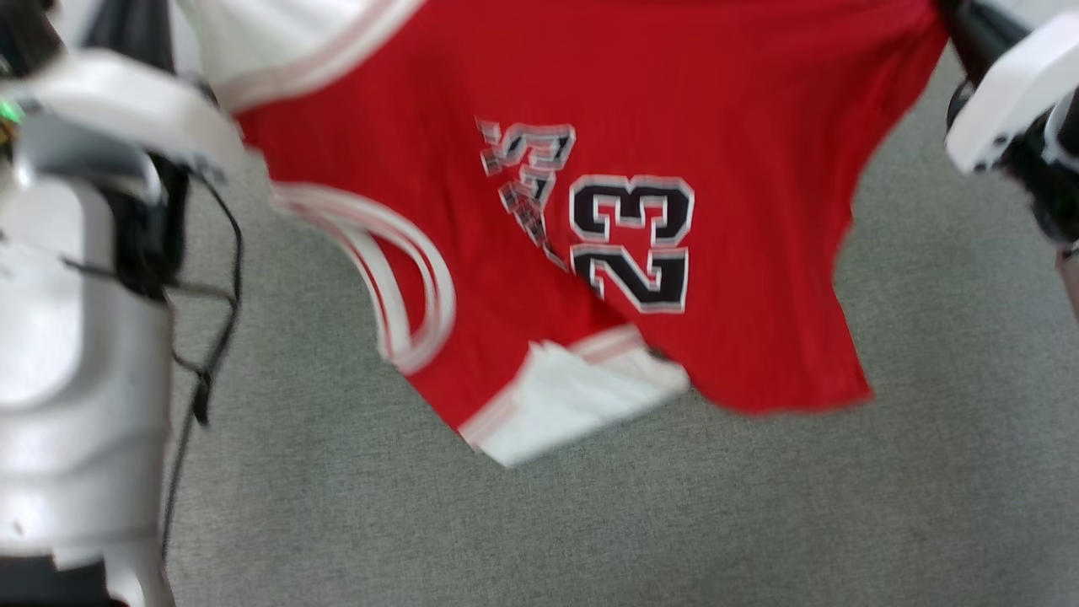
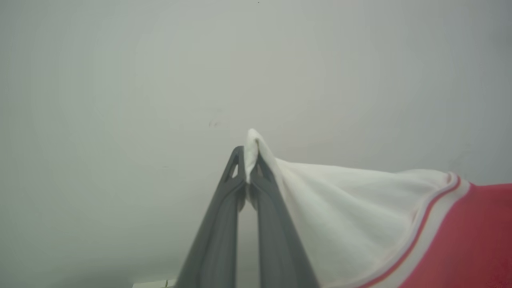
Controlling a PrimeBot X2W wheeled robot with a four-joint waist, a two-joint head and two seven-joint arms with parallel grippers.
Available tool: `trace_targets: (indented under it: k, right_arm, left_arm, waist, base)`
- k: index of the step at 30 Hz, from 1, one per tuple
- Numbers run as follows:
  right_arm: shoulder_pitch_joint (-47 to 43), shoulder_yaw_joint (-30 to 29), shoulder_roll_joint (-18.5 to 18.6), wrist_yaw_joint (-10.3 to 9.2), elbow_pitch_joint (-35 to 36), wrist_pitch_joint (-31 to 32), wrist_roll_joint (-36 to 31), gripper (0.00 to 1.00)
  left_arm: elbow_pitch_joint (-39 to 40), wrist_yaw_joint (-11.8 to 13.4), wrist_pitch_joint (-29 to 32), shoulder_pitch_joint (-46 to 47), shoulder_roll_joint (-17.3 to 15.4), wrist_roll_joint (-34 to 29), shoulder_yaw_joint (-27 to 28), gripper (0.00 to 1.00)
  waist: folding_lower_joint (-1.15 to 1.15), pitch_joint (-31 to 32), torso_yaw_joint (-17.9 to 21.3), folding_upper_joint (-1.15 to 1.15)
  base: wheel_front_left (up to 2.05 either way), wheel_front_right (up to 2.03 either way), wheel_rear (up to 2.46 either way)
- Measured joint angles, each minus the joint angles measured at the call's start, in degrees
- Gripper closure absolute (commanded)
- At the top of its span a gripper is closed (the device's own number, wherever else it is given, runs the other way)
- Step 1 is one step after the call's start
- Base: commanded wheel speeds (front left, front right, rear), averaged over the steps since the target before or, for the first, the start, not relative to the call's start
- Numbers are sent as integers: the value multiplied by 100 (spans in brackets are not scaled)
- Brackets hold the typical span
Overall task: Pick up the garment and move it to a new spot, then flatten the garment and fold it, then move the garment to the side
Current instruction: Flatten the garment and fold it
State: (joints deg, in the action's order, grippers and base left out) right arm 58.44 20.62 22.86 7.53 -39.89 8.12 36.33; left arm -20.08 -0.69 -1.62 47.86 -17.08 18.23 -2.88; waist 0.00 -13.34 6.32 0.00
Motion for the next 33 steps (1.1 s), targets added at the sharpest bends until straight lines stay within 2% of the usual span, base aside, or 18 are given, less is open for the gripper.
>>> trace_targets:
  k: [9, 20, 25, 33]
  right_arm:
    - [1420, -247, -32, 1, -213, -583, -29, 100]
    - [3261, -276, 393, 2, 90, -721, -129, 100]
    - [3688, -102, 499, 1, 115, -698, -118, 100]
    - [3834, 252, 413, 1, -240, -754, 30, 100]
  left_arm:
    - [-623, 92, -272, 1992, -268, -255, -15, 100]
    - [-754, 121, -256, 4043, -509, -485, -137, 100]
    - [-840, 143, -293, 4401, -444, -467, -179, 100]
    - [-1268, 67, -478, 4423, -213, -277, -246, 100]
  waist:
    - [0, -546, 26, 0]
    - [1, -1698, -136, 0]
    - [1, -2299, -277, 0]
    - [1, -2991, -538, -1]
  base:
    - [0, 0, 0]
    - [0, 0, 0]
    - [0, 0, 0]
    - [0, 0, 0]
